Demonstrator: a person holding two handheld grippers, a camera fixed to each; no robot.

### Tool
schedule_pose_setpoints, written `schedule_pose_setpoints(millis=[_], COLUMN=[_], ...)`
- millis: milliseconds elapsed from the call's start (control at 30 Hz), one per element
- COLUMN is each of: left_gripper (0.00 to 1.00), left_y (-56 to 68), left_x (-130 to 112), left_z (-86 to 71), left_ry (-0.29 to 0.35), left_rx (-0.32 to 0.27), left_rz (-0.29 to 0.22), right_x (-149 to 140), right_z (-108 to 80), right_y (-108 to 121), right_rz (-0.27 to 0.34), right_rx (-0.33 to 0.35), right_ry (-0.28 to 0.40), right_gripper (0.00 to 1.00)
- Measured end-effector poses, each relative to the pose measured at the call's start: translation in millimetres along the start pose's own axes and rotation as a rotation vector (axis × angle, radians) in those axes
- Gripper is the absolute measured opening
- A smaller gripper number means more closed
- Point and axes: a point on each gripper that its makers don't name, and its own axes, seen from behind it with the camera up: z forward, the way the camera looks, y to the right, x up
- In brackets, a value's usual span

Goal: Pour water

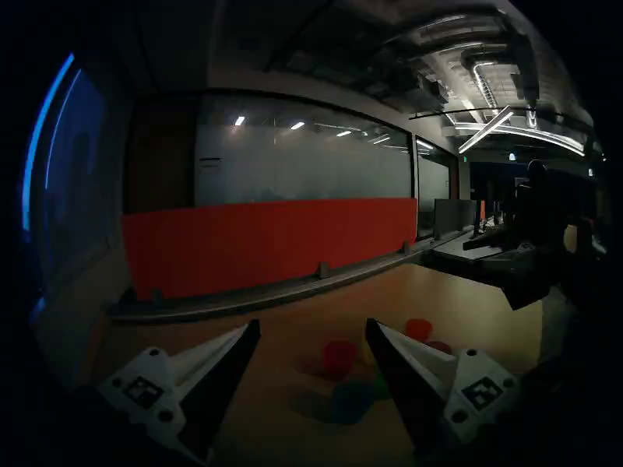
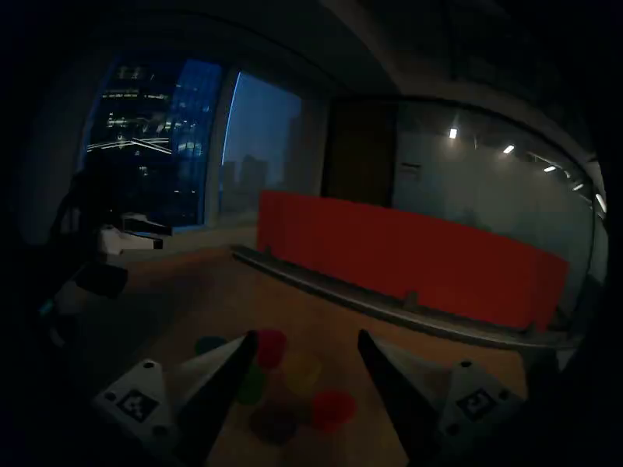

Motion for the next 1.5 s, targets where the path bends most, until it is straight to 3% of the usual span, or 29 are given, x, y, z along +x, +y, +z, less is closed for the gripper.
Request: schedule_pose_setpoints(millis=[500,800,1500], left_gripper=[1.0,1.0,1.0], left_y=[19.8,35.6,49.5], left_x=[-41.8,-76.9,-156.8], left_z=[10.4,18.9,40.2], left_ry=[-0.098,-0.168,-0.293], left_rx=[-0.087,-0.138,-0.175], left_rz=[0.054,0.049,0.093], right_x=[-27.1,-43.2,-86.0], right_z=[13.0,18.1,27.9], right_y=[-7.3,-7.6,-9.5], right_rz=[-0.017,-0.012,-0.021], right_rx=[0.063,0.088,0.112], right_ry=[-0.089,-0.122,-0.201], right_gripper=[1.0,1.0,1.0])
